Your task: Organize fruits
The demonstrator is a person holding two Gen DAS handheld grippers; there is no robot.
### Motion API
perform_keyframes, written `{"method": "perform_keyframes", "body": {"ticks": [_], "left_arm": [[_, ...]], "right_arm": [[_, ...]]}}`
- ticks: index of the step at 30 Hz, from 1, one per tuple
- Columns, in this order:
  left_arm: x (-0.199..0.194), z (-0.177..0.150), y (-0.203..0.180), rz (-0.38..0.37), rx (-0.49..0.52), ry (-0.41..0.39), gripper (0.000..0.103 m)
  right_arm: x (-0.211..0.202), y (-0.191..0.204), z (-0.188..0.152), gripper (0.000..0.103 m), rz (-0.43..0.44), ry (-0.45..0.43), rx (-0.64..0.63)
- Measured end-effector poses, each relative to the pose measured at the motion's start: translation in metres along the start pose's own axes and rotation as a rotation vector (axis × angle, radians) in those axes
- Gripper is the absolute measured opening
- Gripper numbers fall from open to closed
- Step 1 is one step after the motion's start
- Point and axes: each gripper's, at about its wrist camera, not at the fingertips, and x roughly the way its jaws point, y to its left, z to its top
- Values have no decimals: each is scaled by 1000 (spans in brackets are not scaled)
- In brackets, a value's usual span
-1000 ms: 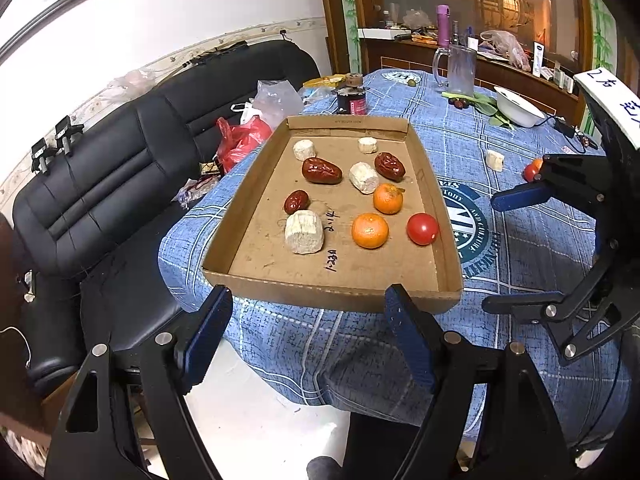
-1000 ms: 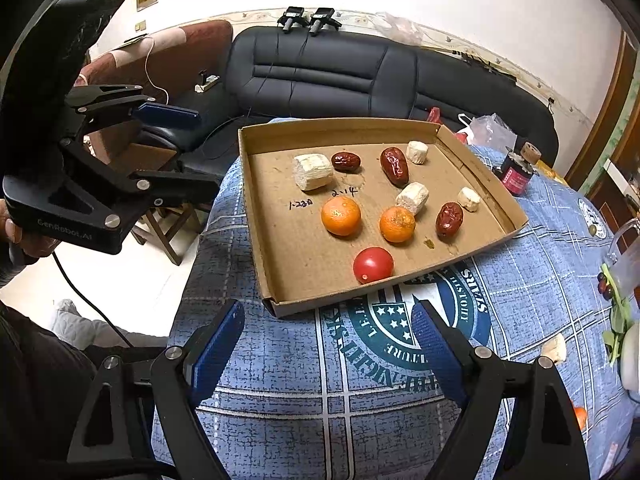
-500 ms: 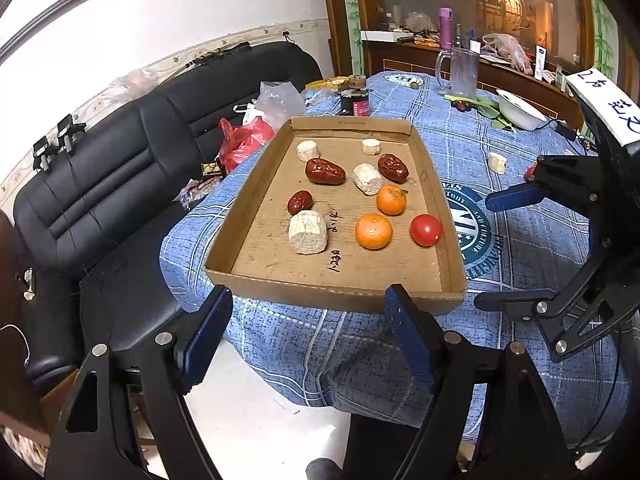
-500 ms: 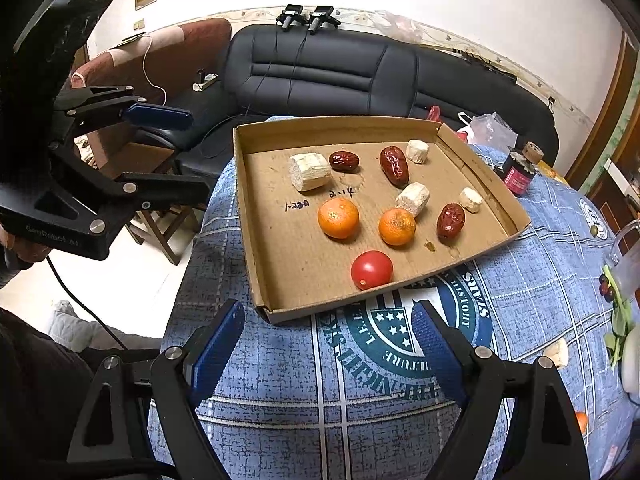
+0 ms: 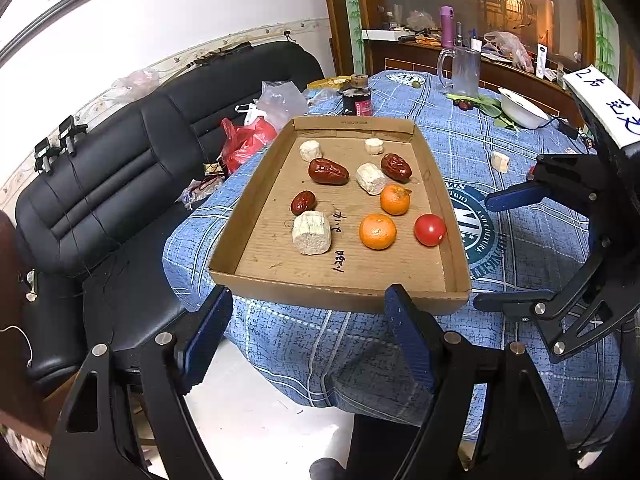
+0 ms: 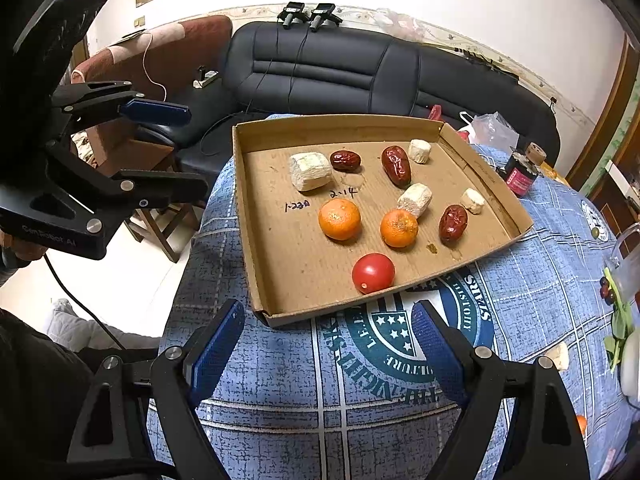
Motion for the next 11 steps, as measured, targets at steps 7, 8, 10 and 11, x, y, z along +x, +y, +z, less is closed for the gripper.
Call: {"method": "perform_keyframes", "body": {"ticks": [7,8,10,11], "left_arm": [[0,0,-1,-1,3,3,78],[0,0,-2,-1,3,3,78],[0,1,-2,-1,-1,3,78],[1,1,-1,-2,-3,6,78]], "right_arm": [[0,1,0,87,1,-4,-1],[0,1,0,87,1,-3,-1],[0,1,0,87,1,-4,0],[-1,1,-1,87,1,-5,1]]}}
